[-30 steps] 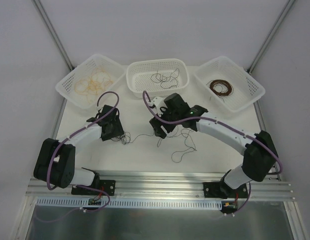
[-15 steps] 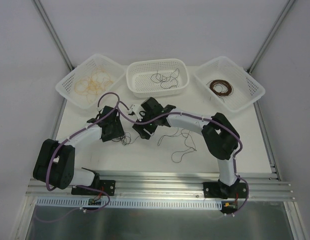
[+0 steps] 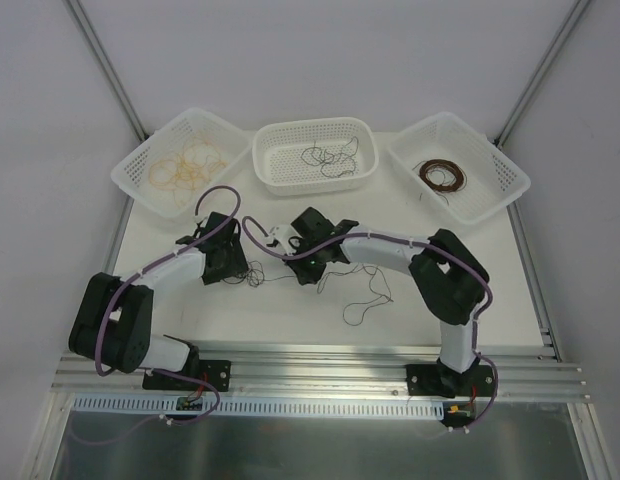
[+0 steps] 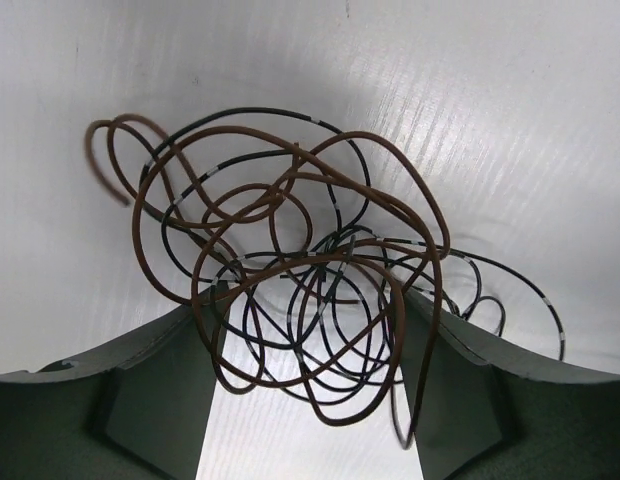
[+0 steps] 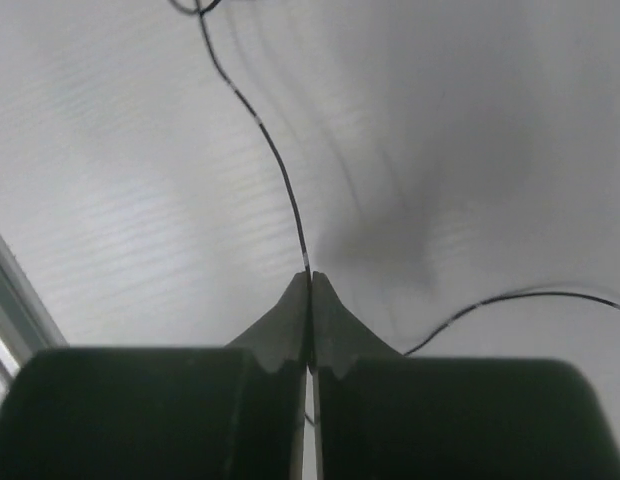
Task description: Untangle the cables
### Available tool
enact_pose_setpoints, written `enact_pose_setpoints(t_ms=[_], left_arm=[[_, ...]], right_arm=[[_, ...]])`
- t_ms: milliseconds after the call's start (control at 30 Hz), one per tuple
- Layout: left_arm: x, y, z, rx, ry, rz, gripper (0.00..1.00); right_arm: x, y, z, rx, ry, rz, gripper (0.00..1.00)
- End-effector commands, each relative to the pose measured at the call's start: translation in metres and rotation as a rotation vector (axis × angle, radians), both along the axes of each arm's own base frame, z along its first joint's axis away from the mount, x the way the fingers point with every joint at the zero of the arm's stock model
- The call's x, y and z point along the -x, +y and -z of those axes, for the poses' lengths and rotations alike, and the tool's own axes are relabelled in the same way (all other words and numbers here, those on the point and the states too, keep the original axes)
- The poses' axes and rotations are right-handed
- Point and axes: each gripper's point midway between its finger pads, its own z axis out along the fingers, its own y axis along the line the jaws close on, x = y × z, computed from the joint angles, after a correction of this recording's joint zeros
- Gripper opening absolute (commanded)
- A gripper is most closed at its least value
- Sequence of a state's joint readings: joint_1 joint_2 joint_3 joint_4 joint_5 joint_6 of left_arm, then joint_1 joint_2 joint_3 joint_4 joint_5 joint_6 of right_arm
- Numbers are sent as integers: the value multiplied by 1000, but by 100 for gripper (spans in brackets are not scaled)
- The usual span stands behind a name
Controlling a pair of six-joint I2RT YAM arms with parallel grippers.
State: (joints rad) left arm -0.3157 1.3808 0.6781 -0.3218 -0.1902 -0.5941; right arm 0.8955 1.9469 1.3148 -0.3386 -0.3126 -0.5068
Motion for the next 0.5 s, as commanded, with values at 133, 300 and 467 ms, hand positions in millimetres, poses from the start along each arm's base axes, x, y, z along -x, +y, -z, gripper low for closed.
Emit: enact_pose_setpoints(t_ms=[133, 300, 467], left_arm=[[-11, 5, -6, -51, -18, -28, 66], [-13, 12, -5, -77, -8, -39, 66], [-16, 20, -4, -91, 2, -57, 66]], right_arm=[[-7, -45, -177, -244, -278, 69, 1], [-9, -93, -283, -404, -458, 190, 1], [3, -130, -371, -592, -611, 277, 0]])
